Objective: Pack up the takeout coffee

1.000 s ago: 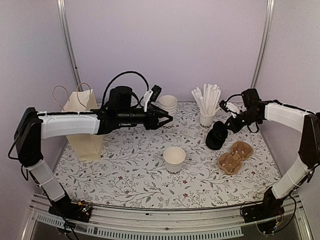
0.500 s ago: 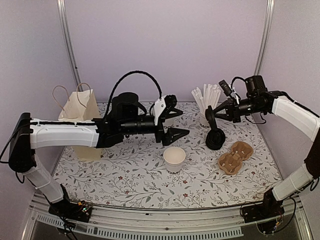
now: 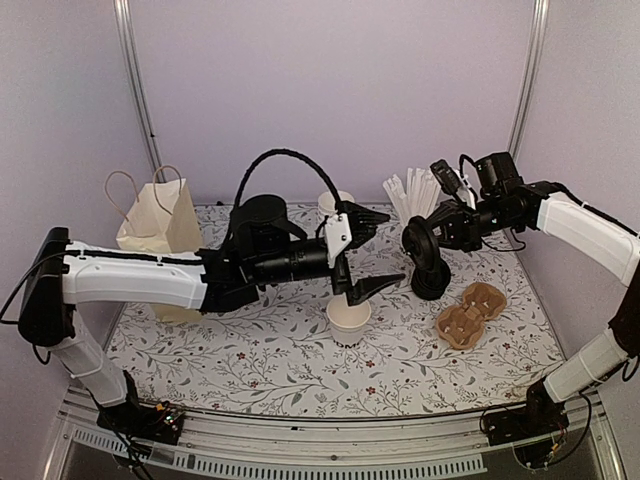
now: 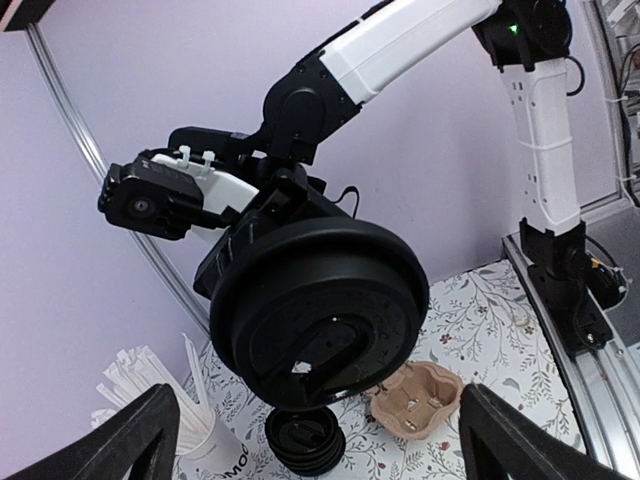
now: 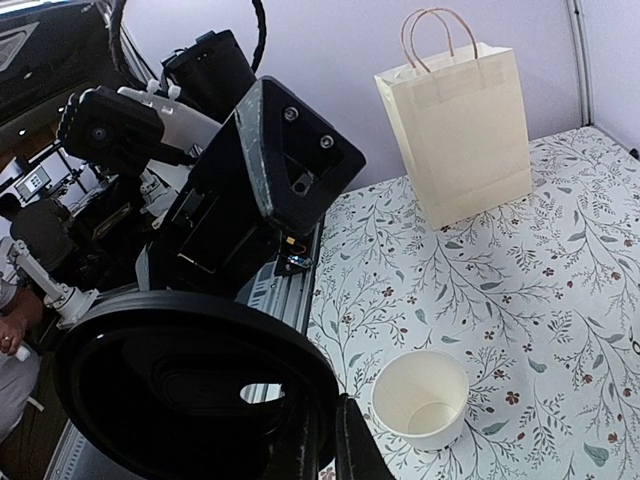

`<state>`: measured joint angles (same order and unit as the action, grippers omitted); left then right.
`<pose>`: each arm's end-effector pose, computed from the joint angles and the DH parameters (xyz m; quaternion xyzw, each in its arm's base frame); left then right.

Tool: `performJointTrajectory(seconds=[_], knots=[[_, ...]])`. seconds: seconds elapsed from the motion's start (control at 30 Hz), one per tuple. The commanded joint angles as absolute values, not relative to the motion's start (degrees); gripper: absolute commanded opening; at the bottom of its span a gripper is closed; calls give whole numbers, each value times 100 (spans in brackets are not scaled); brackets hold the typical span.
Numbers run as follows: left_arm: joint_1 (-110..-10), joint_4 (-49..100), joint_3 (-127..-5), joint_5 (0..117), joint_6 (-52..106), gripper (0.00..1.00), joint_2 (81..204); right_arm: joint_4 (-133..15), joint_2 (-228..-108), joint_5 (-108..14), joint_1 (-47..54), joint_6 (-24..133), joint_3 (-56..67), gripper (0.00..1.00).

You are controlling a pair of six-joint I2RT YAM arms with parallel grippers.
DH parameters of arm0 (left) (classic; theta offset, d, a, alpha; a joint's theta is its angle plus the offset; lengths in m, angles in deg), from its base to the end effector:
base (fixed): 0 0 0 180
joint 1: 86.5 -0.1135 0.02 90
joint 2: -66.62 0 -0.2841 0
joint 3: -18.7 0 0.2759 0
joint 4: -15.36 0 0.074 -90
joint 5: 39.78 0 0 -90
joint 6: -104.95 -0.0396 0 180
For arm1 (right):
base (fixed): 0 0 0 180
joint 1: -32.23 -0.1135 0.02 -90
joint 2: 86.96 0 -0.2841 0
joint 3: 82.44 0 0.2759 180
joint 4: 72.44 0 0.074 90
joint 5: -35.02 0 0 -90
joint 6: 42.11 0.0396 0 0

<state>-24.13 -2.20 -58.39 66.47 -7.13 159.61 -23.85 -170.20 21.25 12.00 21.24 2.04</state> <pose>0.1813 -0.3703 0.3249 0.5386 0.4427 -0.3370 0.6327 0.2859 0.1464 0.3402 -0.4975 0.5831 0.5581 0.3179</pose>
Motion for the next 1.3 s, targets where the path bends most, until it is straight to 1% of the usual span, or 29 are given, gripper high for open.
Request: performJointTrajectory(seconds=[0.0,0.13,0.27,0.57,0.8,1.07,1.27], knots=[[-2161,-637,-6064,6134,-1184,100,16220,-2419,-16965,2372,1190,2212,127,6],[-2042,-767,-6172,5879,-1316,99,16384,-2424,-16934,2411,1190,2232,110,7],[-1930,-765,-6336,5538,-1459,94,16540,-2446,-16898,2447,1186,2264,52,7],[-1713,-1153,-6364,4823,-1879,93,16769,-2516,-16843,2595,1190,2389,-7,8],[-1641,-1341,-6320,4785,-1956,89,16801,-2532,-16844,2644,1191,2413,-15,9],[-1554,-1636,-5932,4826,-2146,93,16665,-2534,-16885,2671,1190,2434,-18,9],[-1537,-1662,-5868,4706,-2170,91,16671,-2560,-16946,2658,1187,2458,0,9]])
